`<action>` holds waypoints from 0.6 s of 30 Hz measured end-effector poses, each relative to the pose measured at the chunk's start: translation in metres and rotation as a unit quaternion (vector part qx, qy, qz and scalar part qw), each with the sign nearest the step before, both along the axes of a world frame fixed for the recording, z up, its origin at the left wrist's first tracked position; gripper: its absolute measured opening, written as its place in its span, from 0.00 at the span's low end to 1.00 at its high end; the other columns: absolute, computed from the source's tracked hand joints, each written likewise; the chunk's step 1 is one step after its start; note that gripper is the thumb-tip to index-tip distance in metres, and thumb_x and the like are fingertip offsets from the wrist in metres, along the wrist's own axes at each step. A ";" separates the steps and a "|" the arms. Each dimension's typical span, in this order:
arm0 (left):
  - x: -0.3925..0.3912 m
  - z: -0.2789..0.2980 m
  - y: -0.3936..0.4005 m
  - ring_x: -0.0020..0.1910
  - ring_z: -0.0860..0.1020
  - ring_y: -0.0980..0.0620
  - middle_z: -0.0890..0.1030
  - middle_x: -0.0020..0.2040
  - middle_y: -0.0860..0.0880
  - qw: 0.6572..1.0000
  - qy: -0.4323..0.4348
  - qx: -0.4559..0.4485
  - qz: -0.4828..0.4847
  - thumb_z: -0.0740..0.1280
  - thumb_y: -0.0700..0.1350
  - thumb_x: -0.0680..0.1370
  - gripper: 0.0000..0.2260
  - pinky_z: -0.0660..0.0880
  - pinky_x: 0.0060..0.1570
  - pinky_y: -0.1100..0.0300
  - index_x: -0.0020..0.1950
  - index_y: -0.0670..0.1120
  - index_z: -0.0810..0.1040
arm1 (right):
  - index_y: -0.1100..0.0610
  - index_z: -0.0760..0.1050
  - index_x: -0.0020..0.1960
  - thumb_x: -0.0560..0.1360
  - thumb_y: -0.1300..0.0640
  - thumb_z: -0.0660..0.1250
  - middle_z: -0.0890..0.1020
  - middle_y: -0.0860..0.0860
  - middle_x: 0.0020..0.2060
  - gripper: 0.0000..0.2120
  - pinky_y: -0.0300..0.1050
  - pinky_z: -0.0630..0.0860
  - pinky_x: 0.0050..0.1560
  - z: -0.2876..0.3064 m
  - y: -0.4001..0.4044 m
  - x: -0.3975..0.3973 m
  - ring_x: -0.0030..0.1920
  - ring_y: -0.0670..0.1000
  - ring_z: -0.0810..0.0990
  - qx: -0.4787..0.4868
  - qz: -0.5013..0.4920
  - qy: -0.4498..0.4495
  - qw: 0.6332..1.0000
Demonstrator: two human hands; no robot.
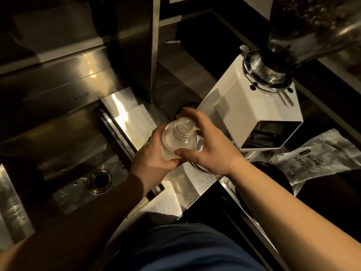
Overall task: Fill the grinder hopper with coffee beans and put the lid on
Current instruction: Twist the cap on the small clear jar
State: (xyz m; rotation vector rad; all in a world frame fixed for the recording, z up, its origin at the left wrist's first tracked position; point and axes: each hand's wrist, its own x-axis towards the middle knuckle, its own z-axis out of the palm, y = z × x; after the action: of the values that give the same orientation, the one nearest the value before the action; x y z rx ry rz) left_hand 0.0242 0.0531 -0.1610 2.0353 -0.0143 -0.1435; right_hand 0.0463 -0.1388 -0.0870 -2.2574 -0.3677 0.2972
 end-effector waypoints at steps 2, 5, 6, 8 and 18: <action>0.000 0.001 0.000 0.63 0.80 0.54 0.80 0.66 0.58 1.000 0.000 0.001 -0.001 0.82 0.50 0.69 0.41 0.80 0.61 0.49 0.76 0.64 0.64 | 0.49 0.64 0.82 0.68 0.39 0.82 0.78 0.45 0.73 0.48 0.56 0.78 0.70 0.000 0.008 0.000 0.72 0.50 0.78 -0.039 -0.044 -0.038 0.998; 0.001 0.000 0.002 0.63 0.80 0.55 0.80 0.65 0.59 1.000 0.003 -0.001 0.000 0.82 0.48 0.69 0.41 0.80 0.61 0.48 0.76 0.65 0.64 | 0.47 0.61 0.83 0.68 0.38 0.83 0.75 0.46 0.74 0.51 0.48 0.76 0.69 0.000 0.019 0.000 0.72 0.49 0.75 -0.070 -0.053 -0.054 0.995; 0.001 0.000 0.002 0.63 0.80 0.54 0.80 0.65 0.59 1.000 0.002 0.003 0.000 0.82 0.48 0.69 0.41 0.80 0.62 0.48 0.76 0.65 0.64 | 0.46 0.59 0.84 0.70 0.42 0.84 0.74 0.44 0.75 0.51 0.43 0.74 0.69 0.001 0.017 0.000 0.73 0.47 0.75 -0.047 -0.033 -0.034 0.998; 0.001 0.001 0.000 0.63 0.80 0.54 0.80 0.65 0.58 1.000 -0.001 0.004 0.001 0.82 0.50 0.69 0.41 0.80 0.62 0.50 0.77 0.63 0.64 | 0.45 0.59 0.85 0.72 0.48 0.83 0.73 0.42 0.75 0.49 0.41 0.74 0.72 0.002 0.006 0.001 0.74 0.45 0.75 -0.009 0.008 0.008 1.000; 0.001 -0.002 0.001 0.63 0.80 0.53 0.79 0.64 0.59 1.000 0.001 0.002 -0.003 0.82 0.51 0.70 0.41 0.80 0.60 0.54 0.76 0.64 0.63 | 0.47 0.56 0.86 0.70 0.42 0.85 0.69 0.47 0.80 0.55 0.50 0.73 0.75 0.002 0.015 0.003 0.78 0.51 0.71 -0.032 -0.032 -0.003 0.999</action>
State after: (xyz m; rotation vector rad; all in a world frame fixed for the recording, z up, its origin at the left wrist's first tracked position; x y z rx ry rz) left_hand 0.0256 0.0545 -0.1628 2.0385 -0.0184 -0.1498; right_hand 0.0493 -0.1240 -0.0855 -2.3277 -0.2926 0.2719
